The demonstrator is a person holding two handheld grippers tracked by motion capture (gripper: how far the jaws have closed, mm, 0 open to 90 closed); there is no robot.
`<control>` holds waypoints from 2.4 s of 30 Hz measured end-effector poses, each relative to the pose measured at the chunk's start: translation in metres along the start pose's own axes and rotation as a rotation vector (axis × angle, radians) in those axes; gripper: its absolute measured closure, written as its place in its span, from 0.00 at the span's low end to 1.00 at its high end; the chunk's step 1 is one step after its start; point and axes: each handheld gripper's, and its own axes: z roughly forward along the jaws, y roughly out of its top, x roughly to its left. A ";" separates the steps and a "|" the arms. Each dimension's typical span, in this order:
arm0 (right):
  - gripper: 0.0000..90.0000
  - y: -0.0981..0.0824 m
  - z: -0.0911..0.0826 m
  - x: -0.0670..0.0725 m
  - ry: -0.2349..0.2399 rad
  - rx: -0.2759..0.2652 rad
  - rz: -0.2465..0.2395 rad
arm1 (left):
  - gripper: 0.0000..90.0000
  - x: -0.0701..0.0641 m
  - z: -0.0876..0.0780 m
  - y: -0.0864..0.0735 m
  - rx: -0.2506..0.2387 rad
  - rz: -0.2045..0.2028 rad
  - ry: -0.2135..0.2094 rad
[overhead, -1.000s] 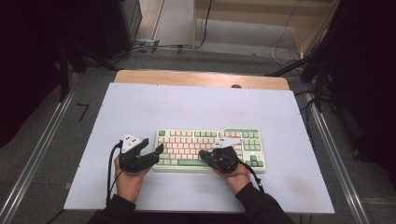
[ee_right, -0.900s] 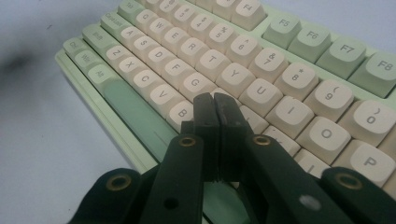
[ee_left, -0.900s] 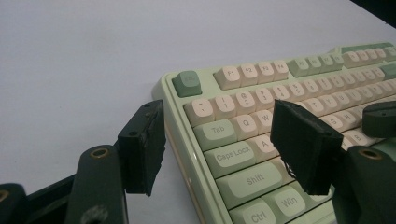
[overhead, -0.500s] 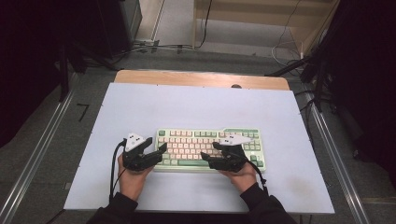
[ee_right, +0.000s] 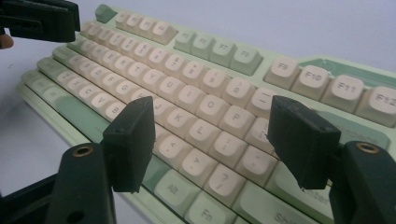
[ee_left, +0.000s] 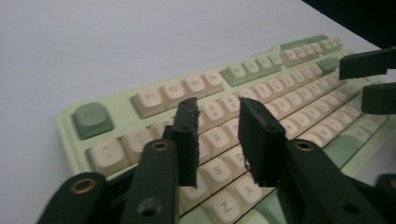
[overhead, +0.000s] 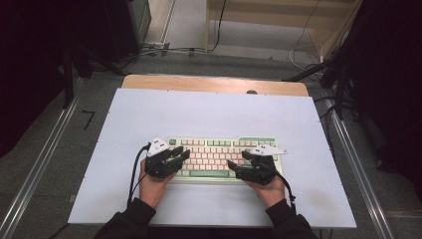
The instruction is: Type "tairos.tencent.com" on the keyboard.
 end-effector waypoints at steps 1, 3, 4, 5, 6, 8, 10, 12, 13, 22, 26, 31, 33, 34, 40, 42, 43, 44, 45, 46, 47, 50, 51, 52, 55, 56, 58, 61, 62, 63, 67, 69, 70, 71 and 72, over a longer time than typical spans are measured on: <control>0.34 -0.001 -0.001 -0.001 -0.008 0.000 0.004 | 0.80 -0.002 0.002 0.001 0.006 0.006 -0.013; 0.34 -0.003 -0.004 -0.003 -0.016 0.000 0.013 | 0.86 -0.006 0.007 0.003 0.010 0.024 -0.035; 0.34 -0.003 -0.005 -0.004 -0.021 -0.001 0.018 | 0.89 -0.009 0.009 0.004 0.012 0.030 -0.040; 0.34 -0.004 -0.006 -0.006 -0.024 0.000 0.020 | 0.92 -0.011 0.012 0.005 0.013 0.040 -0.041; 0.34 -0.005 -0.007 -0.006 -0.029 -0.004 0.024 | 0.94 -0.012 0.013 0.006 0.015 0.050 -0.041; 0.34 -0.006 -0.010 -0.008 -0.034 -0.005 0.032 | 0.99 -0.015 0.018 0.008 0.021 0.056 -0.052; 0.34 -0.008 -0.012 -0.009 -0.043 -0.007 0.035 | 1.00 -0.016 0.022 0.010 0.025 0.060 -0.060; 0.34 -0.009 -0.014 -0.010 -0.046 -0.007 0.042 | 1.00 -0.017 0.025 0.010 0.032 0.060 -0.063; 0.34 -0.010 -0.015 -0.011 -0.047 -0.008 0.043 | 1.00 -0.017 0.027 0.010 0.038 0.062 -0.065; 0.35 -0.013 -0.020 -0.013 -0.064 -0.010 0.058 | 1.00 -0.021 0.038 0.011 0.065 0.073 -0.079; 0.35 -0.014 -0.021 -0.014 -0.067 -0.004 0.058 | 1.00 -0.025 0.042 0.011 0.080 0.095 -0.076; 0.35 -0.014 -0.022 -0.014 -0.067 -0.007 0.064 | 1.00 -0.025 0.046 0.010 0.096 0.103 -0.066; 0.35 -0.014 -0.022 -0.014 -0.067 -0.007 0.065 | 1.00 -0.024 0.047 0.010 0.104 0.101 -0.058; 0.35 -0.014 -0.022 -0.014 -0.066 -0.007 0.064 | 1.00 -0.024 0.047 0.010 0.103 0.097 -0.057; 0.35 -0.014 -0.021 -0.014 -0.065 -0.005 0.063 | 1.00 -0.023 0.048 0.010 0.111 0.099 -0.056; 0.35 -0.014 -0.021 -0.014 -0.065 -0.005 0.063 | 1.00 -0.024 0.049 0.009 0.111 0.100 -0.057; 0.35 -0.014 -0.021 -0.014 -0.065 -0.005 0.064 | 1.00 -0.024 0.049 0.009 0.112 0.099 -0.058; 0.35 -0.014 -0.021 -0.014 -0.066 -0.005 0.064 | 1.00 -0.024 0.049 0.009 0.112 0.099 -0.058; 0.35 -0.014 -0.021 -0.014 -0.066 -0.005 0.064 | 1.00 -0.024 0.049 0.009 0.113 0.098 -0.057; 0.35 -0.014 -0.021 -0.014 -0.065 -0.005 0.064 | 1.00 -0.024 0.049 0.009 0.113 0.099 -0.057; 0.35 -0.014 -0.021 -0.014 -0.065 -0.005 0.064 | 1.00 -0.024 0.049 0.009 0.113 0.099 -0.056; 0.35 -0.014 -0.021 -0.014 -0.065 -0.004 0.063 | 1.00 -0.024 0.049 0.009 0.113 0.100 -0.057; 0.35 -0.014 -0.021 -0.014 -0.065 -0.004 0.064 | 1.00 -0.024 0.049 0.009 0.113 0.100 -0.057; 0.35 -0.014 -0.021 -0.014 -0.065 -0.005 0.064 | 1.00 -0.024 0.049 0.009 0.113 0.100 -0.056; 0.35 -0.014 -0.021 -0.014 -0.066 -0.004 0.064 | 1.00 -0.024 0.049 0.009 0.113 0.100 -0.057; 0.35 -0.014 -0.021 -0.014 -0.066 -0.004 0.063 | 1.00 -0.024 0.049 0.009 0.113 0.100 -0.057; 0.35 -0.014 -0.021 -0.014 -0.066 -0.004 0.062 | 1.00 -0.024 0.050 0.009 0.112 0.100 -0.057; 0.35 -0.014 -0.021 -0.014 -0.067 -0.003 0.062 | 1.00 -0.024 0.050 0.009 0.114 0.102 -0.057; 0.35 -0.014 -0.021 -0.014 -0.065 -0.003 0.062 | 1.00 -0.024 0.050 0.009 0.114 0.102 -0.057; 0.35 -0.014 -0.021 -0.014 -0.066 -0.003 0.062 | 1.00 -0.024 0.050 0.009 0.114 0.104 -0.058; 0.35 -0.014 -0.021 -0.014 -0.067 -0.003 0.060 | 1.00 -0.024 0.050 0.009 0.116 0.105 -0.060; 0.35 -0.014 -0.021 -0.014 -0.067 -0.002 0.059 | 1.00 -0.024 0.050 0.009 0.116 0.106 -0.059; 0.35 -0.014 -0.021 -0.014 -0.067 -0.002 0.059 | 1.00 -0.024 0.050 0.009 0.116 0.106 -0.058; 0.35 -0.014 -0.021 -0.014 -0.067 -0.002 0.059 | 1.00 -0.024 0.050 0.009 0.116 0.106 -0.059; 0.35 -0.014 -0.021 -0.014 -0.067 -0.003 0.058 | 1.00 -0.024 0.050 0.009 0.116 0.106 -0.059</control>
